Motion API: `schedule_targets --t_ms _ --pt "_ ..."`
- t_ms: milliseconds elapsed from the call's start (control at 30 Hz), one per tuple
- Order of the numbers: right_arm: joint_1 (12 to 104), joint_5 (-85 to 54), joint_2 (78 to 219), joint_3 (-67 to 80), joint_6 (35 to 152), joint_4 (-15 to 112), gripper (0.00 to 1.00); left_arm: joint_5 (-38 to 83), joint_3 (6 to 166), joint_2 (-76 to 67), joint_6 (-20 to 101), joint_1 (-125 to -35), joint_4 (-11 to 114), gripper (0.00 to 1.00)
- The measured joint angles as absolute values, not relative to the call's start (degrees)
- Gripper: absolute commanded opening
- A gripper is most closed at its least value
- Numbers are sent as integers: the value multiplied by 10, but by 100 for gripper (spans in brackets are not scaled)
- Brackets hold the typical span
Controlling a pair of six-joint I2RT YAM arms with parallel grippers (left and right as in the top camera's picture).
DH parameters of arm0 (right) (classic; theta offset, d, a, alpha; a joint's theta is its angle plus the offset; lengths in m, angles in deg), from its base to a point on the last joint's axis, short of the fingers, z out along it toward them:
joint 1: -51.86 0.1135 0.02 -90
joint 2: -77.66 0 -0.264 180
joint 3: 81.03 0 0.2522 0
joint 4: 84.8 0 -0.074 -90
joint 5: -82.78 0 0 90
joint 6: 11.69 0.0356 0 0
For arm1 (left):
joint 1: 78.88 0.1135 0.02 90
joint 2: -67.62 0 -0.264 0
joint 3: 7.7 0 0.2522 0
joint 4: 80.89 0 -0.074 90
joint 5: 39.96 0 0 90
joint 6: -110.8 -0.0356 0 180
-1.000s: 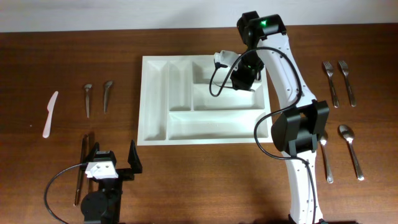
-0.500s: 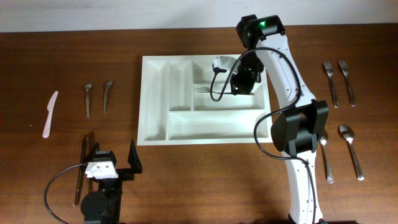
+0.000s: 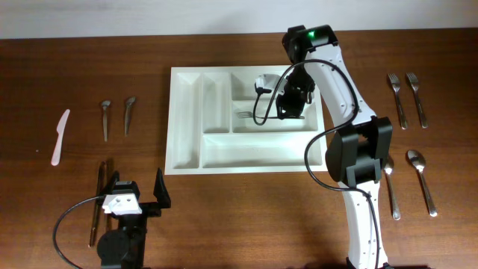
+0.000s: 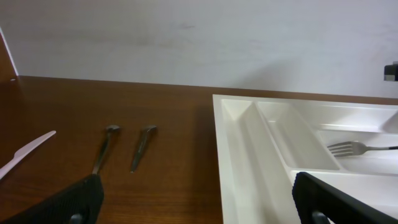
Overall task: Pack container
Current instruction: 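Lower the fork into the long middle compartment and open the right gripper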
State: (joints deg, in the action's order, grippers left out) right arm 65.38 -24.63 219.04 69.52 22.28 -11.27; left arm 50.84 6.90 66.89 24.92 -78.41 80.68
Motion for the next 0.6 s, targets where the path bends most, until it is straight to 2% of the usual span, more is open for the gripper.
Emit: schedule_targets --t_ms 167,333,533,600 --pt "646 -246 2190 678 221 -94 4 508 69 669 249 -784 807 99" --pt "640 -244 2190 669 221 -83 14 508 69 669 249 -784 807 99" --pt "639 -243 2190 667 221 -75 18 508 69 669 249 -784 807 99" --pt "639 -243 2190 667 223 -74 25 508 69 669 249 -784 807 99"
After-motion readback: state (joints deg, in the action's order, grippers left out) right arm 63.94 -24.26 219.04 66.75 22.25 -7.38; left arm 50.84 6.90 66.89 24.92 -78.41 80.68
